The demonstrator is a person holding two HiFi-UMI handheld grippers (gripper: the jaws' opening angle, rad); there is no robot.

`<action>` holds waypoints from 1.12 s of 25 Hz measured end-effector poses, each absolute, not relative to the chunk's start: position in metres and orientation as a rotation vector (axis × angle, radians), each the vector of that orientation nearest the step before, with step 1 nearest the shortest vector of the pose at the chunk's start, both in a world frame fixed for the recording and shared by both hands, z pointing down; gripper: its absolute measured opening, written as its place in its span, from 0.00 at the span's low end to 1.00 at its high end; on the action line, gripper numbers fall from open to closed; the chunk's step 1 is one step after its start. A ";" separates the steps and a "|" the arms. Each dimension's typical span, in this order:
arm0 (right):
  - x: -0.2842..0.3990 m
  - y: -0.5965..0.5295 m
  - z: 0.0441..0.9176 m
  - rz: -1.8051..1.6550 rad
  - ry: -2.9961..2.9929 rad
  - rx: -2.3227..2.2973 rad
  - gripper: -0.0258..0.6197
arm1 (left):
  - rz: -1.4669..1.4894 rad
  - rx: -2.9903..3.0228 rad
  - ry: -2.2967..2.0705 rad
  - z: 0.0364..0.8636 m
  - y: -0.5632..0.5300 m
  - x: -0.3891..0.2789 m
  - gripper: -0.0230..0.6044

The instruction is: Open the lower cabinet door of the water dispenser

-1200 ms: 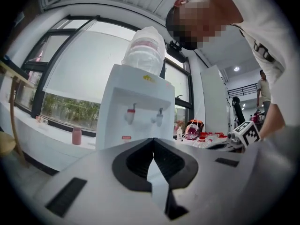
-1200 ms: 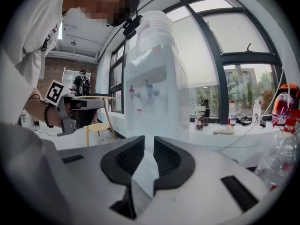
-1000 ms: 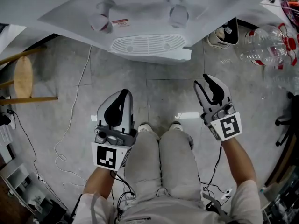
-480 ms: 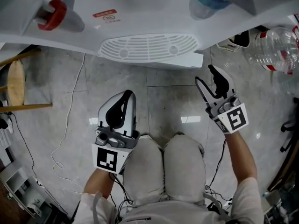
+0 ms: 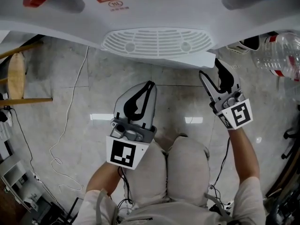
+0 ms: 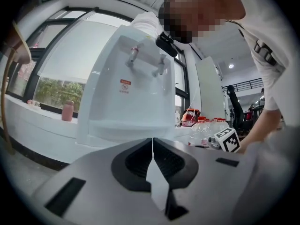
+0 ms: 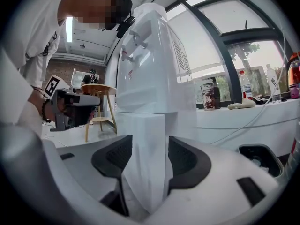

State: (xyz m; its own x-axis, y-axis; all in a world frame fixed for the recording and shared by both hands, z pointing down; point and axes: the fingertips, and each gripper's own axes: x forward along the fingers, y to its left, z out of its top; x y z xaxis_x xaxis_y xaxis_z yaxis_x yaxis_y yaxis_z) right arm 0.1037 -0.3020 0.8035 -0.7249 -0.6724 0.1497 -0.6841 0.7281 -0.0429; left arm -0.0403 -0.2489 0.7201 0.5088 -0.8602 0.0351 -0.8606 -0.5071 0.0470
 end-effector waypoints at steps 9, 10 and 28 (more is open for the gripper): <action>0.093 -0.307 0.802 0.139 -2.833 1.143 0.40 | -0.032 2.754 -1.375 0.724 -0.249 -0.003 0.05; 0.093 -0.306 0.802 0.131 -2.832 1.146 0.40 | -0.039 2.756 -1.377 0.723 -0.248 -0.005 0.05; 0.066 -0.210 0.800 0.164 -2.898 1.075 0.40 | -0.151 2.713 -1.473 0.713 -0.232 -0.043 0.05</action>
